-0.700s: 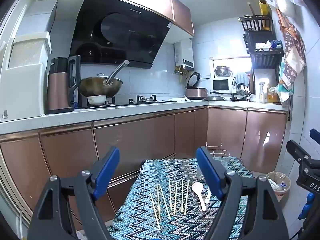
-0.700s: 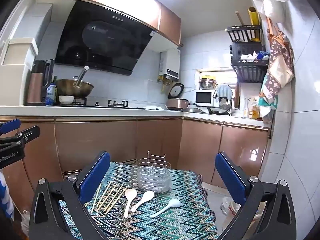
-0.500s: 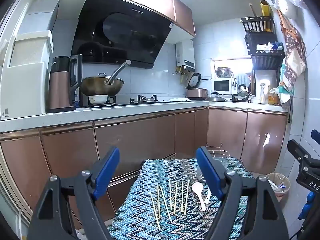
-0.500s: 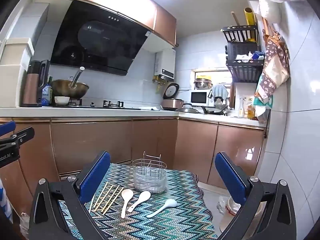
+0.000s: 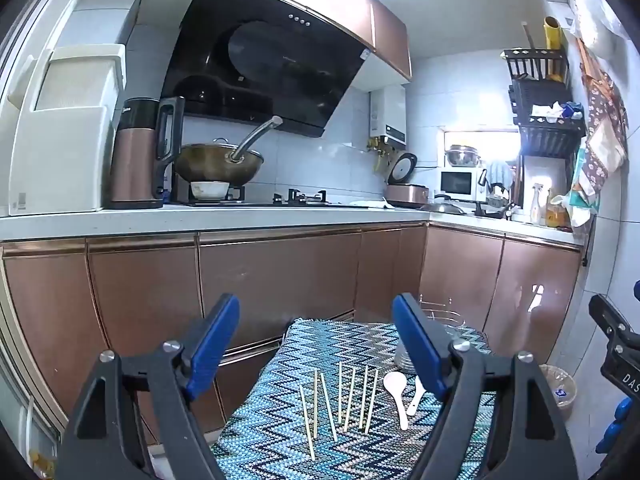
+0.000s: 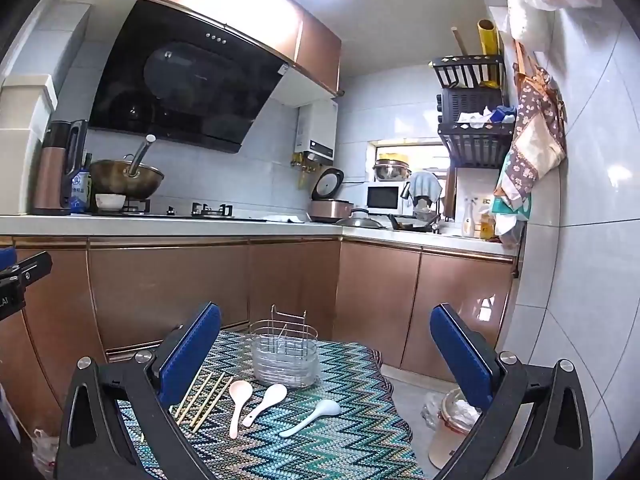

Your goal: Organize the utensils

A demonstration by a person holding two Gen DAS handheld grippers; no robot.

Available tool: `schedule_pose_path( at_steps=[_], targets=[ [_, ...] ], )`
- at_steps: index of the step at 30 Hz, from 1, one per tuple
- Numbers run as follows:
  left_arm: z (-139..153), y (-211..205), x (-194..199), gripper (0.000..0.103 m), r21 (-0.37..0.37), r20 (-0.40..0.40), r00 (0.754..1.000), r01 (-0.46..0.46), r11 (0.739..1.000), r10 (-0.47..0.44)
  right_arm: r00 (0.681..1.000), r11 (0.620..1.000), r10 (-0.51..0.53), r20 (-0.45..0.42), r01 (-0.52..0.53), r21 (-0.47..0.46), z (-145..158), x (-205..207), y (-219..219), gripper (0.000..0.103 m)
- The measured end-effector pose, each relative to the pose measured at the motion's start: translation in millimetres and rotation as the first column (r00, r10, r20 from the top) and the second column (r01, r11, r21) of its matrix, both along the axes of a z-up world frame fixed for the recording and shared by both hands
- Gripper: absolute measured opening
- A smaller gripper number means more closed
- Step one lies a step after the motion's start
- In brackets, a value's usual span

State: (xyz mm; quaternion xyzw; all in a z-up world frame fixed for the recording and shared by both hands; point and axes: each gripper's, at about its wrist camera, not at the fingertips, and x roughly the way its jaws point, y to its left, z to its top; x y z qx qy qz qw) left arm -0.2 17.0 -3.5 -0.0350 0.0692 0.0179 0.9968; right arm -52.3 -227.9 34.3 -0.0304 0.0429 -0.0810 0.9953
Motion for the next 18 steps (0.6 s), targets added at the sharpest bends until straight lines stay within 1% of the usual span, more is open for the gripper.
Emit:
schedule_pose_path(
  at_steps=[2,5,13,18],
  targets=[
    [1,2,0,0.078,-0.009,-0.003,1.0,0.002,1.0,-0.002,1.0,1.0,-0.005,0.004,0.005,-0.005,-3,1,4,0.103],
    [1,0,-2,0.078,-0.003,0.002,1.0,0.0,1.0,0.0,1.0,1.0,-0.015,0.014,0.015,-0.006,-10,2,11,0.103],
    [4,0,1,0.078,0.021,-0.015,1.0,0.026,0.999,-0.025,0.999,0.999,-0.031,0.028,0.032,-0.01,-12,1,16,0.103],
    [4,-1,1,0.078,0.01,-0.021,0.998,0.051,0.999,-0.051,0.999,0.999,-0.034,0.03,0.035,-0.01,-14,1,17,0.103]
  ],
)
